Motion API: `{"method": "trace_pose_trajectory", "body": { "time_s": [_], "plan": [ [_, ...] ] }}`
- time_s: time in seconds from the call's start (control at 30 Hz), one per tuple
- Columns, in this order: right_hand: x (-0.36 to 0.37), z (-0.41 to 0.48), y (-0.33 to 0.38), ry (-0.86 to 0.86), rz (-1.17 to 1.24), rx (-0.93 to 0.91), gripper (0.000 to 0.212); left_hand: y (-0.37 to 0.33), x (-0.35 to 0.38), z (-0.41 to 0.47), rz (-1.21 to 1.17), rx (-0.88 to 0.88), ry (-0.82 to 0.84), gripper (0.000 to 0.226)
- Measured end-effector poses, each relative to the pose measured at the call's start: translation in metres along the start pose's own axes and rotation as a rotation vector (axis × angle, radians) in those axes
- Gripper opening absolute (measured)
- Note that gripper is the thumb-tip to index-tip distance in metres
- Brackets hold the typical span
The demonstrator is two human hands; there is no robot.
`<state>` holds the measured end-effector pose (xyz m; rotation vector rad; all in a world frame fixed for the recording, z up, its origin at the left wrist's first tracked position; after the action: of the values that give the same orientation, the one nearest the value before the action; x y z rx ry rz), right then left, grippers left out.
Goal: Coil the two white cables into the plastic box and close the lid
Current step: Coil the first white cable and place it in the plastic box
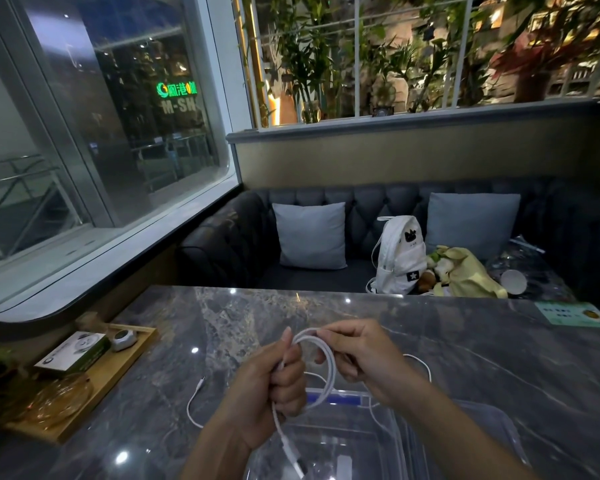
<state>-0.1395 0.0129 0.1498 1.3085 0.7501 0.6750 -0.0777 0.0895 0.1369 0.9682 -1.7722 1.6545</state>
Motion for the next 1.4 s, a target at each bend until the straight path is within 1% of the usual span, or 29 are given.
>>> {"method": "trace_pose_trajectory", "body": {
  "time_s": [0.07,0.13,0.23,0.27,0.3,0.37,0.4,0.43,0.47,0.53,0.6,0.63,0.7,0.77,0.83,0.93,1.0,1.07,1.13,1.2,1.3,1.33,1.4],
  "plan": [
    [-0.006,0.000,-0.008,-0.032,-0.054,0.030,0.018,-0.008,-0.003,0.001,-0.064,0.069,-0.049,0.038],
    [-0.010,-0.002,-0.011,-0.031,-0.155,0.038,0.019,-0.016,-0.006,-0.001,-0.089,0.098,-0.078,0.035],
    [-0.004,-0.009,-0.008,0.082,-0.244,0.012,0.019,-0.019,-0.006,-0.005,-0.073,0.078,-0.073,0.040],
    [0.000,-0.010,-0.006,0.123,-0.246,-0.001,0.025,-0.019,-0.004,-0.005,-0.059,0.080,-0.071,0.041],
    [0.004,-0.011,-0.003,0.153,-0.226,-0.018,0.033,-0.020,-0.004,-0.004,-0.044,0.090,-0.079,0.041],
    [0.012,-0.011,0.006,0.209,-0.065,-0.065,0.042,-0.021,-0.006,-0.001,-0.019,0.129,-0.122,0.039],
    [0.015,-0.011,0.009,0.229,0.029,-0.078,0.044,-0.022,-0.007,0.001,-0.006,0.156,-0.144,0.038],
    [0.016,-0.011,0.011,0.229,0.070,-0.076,0.044,-0.023,-0.008,0.002,0.009,0.182,-0.163,0.038],
    [0.017,-0.011,0.011,0.211,0.050,-0.063,0.044,-0.024,-0.009,0.003,0.024,0.206,-0.182,0.038],
    [0.017,-0.010,0.006,0.152,-0.064,-0.020,0.042,-0.027,-0.012,0.003,0.046,0.250,-0.219,0.041],
    [0.018,-0.010,0.002,0.093,-0.130,0.005,0.033,-0.028,-0.015,0.003,0.011,0.302,-0.249,0.045],
    [0.019,-0.009,0.003,0.062,-0.140,0.002,0.029,-0.029,-0.014,0.004,-0.021,0.333,-0.257,0.046],
    [0.017,-0.007,0.004,0.004,-0.128,-0.006,0.028,-0.030,-0.013,0.007,-0.071,0.387,-0.274,0.050],
    [0.013,-0.004,0.005,-0.021,-0.086,0.008,0.029,-0.029,-0.010,0.010,-0.117,0.406,-0.271,0.053],
    [0.009,-0.003,0.004,-0.035,-0.063,0.019,0.030,-0.027,-0.008,0.013,-0.124,0.401,-0.255,0.051],
    [0.005,-0.004,-0.001,-0.057,-0.011,0.030,0.031,-0.024,-0.006,0.016,-0.101,0.368,-0.222,0.046],
    [0.005,-0.005,-0.005,-0.063,-0.025,0.037,0.033,-0.021,-0.007,0.019,-0.096,0.328,-0.198,0.042],
    [0.005,-0.005,-0.005,-0.051,-0.090,0.036,0.035,-0.016,-0.007,0.022,-0.122,0.244,-0.158,0.038],
    [0.002,-0.004,-0.005,-0.019,-0.114,0.053,0.034,-0.012,-0.008,0.022,-0.115,0.119,-0.109,0.035],
    [0.000,-0.004,-0.007,0.028,-0.104,0.082,0.033,-0.011,-0.013,0.019,-0.015,-0.005,-0.085,0.038],
    [0.004,-0.002,-0.012,0.111,-0.176,0.116,0.034,-0.010,-0.023,0.015,0.154,-0.162,-0.050,0.054],
    [0.006,-0.002,-0.013,0.129,-0.197,0.121,0.033,-0.010,-0.024,0.015,0.199,-0.190,-0.029,0.053],
    [0.010,0.000,-0.015,0.152,-0.224,0.126,0.033,-0.014,-0.025,0.014,0.296,-0.194,0.009,0.040]
  ]
}}
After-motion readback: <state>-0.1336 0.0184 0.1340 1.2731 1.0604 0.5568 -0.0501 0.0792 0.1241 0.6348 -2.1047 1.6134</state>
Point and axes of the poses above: each hand's wrist, its own z-axis towards the middle knuckle, its own x-axis out of the palm, y = z × x, the point moved 9 cm from there along z, towards the middle knuckle, and after that the axes turned 15 degrees about -z, right-handed, at the moved point
